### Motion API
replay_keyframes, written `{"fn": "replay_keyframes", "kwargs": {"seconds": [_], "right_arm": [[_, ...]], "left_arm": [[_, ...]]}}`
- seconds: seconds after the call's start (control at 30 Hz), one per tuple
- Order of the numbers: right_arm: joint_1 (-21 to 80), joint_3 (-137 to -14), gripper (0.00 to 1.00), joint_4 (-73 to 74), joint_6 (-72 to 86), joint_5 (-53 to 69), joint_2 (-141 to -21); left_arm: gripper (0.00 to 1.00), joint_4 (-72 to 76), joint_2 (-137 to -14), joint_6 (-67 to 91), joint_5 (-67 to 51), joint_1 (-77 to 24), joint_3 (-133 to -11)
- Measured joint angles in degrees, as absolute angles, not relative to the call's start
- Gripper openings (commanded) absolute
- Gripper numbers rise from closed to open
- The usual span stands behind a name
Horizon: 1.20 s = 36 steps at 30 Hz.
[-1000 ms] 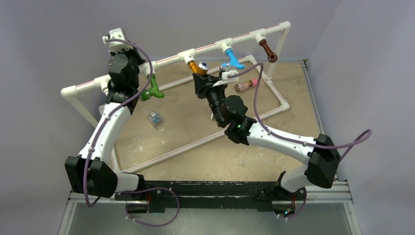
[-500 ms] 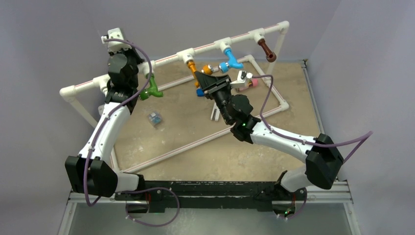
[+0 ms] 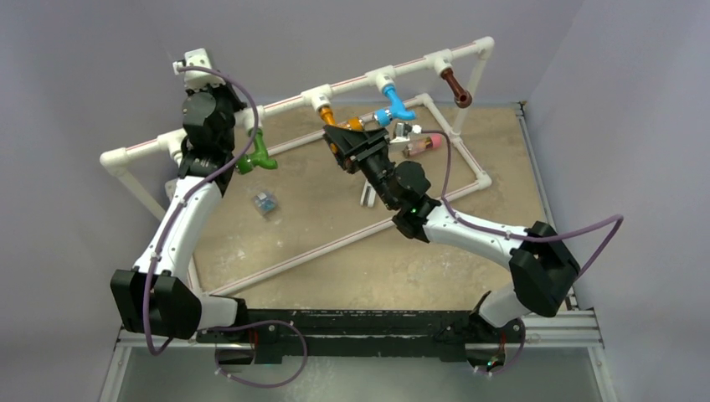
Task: Install the water faucets
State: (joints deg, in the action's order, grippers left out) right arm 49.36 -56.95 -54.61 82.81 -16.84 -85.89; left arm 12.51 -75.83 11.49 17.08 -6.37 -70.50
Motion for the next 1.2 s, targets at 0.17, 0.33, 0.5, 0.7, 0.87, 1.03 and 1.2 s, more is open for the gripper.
{"fn": "replay_keyframes", "kwargs": {"seconds": [0.17,0.33,0.5,0.7,0.87,1.03,1.2], "right_arm": [[50.0,-56.6,0.61,-55.7,83.8,-10.8,-87.4],[49.8,-54.1,0.71,-56.2,83.7,-7.7,-86.9],[49.5,-50.9,0.75,-54.5,79.2,-6.3,-82.4],[49.5,-47.5,0.76,-52.6,70.9,-6.2,-74.9],[49.5,-45.6,0.76,-49.9,60.8,-5.8,-68.3],[49.5,-46.2,0.78,-42.8,45.7,-5.4,-62.4],[49.5,-49.4,0.78,-35.0,27.6,-6.8,-58.1]], "left_arm": [[0.0,11.0,-75.0,11.4,16.7,-8.0,-70.3],[0.0,10.9,-75.0,11.4,16.6,-8.0,-70.2],[0.0,10.9,-75.0,11.4,16.6,-8.0,-70.2],[0.0,10.9,-75.0,11.4,16.6,-8.0,-70.2],[0.0,10.9,-75.0,11.4,16.6,-8.0,-70.2],[0.0,10.9,-75.0,11.4,16.6,-8.0,-70.2],[0.0,10.9,-75.0,11.4,16.6,-8.0,-70.2]]}}
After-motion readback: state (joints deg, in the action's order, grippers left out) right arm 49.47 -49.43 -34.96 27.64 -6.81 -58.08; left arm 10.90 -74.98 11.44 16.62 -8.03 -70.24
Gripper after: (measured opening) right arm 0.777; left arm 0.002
